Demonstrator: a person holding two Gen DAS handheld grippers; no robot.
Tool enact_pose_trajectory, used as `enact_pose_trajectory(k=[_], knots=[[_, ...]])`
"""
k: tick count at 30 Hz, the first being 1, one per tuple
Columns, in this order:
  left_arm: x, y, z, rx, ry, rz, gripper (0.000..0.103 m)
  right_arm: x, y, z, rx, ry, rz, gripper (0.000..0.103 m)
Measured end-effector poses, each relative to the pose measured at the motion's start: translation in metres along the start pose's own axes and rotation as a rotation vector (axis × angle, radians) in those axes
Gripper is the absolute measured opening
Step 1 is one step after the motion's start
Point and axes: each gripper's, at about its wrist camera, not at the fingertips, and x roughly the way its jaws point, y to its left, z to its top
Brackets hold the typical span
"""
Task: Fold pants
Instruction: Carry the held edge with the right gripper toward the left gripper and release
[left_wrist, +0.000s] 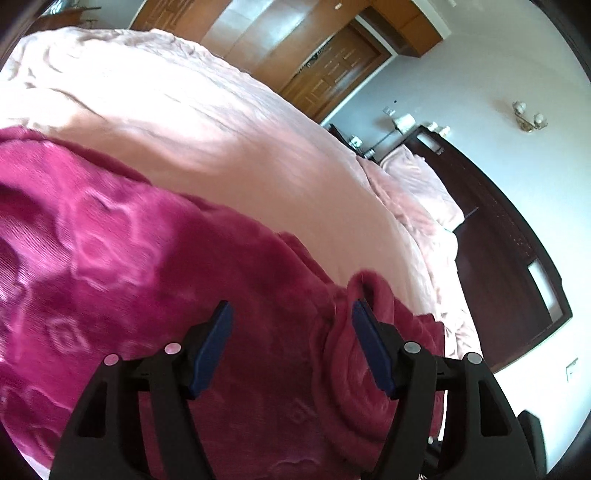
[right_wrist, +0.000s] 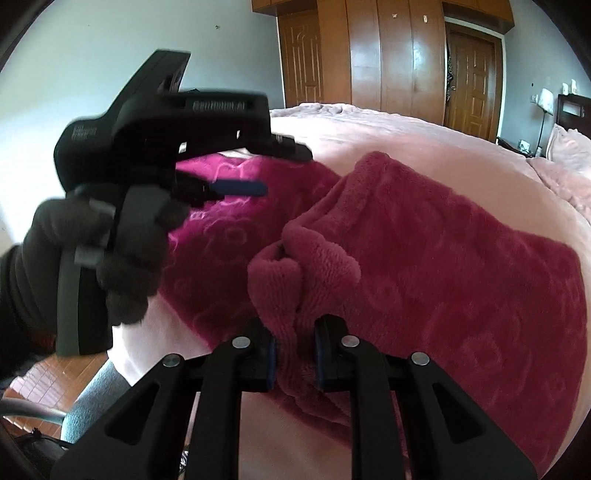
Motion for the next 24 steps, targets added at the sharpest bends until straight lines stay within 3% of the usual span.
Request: enact_pose_trajectory(k=[8, 12, 19, 24], knots=[[-0.003, -0.027, 0.004, 0.072, -0.002, -0.021, 0.067, 0.007, -0.008, -0.007, 0.026, 0.016, 0.035, 0.015], [-0.005, -0.048, -0.001, 0.109, -0.008, -0.105, 0.074, 0.021, -0.018, -0.015, 0.069, 0.051, 0.067, 0.017], [0.01, -0.075, -0.014, 0.173, 0.05, -0.153, 0.074, -0.009, -0.048, -0.017, 0.099, 0.081, 0.184, 0.045], [0.025, -0.087, -0.027, 0.207, 0.098, -0.165, 0.074, -0.052, -0.078, -0.019, 0.114, 0.06, 0.188, 0.052]])
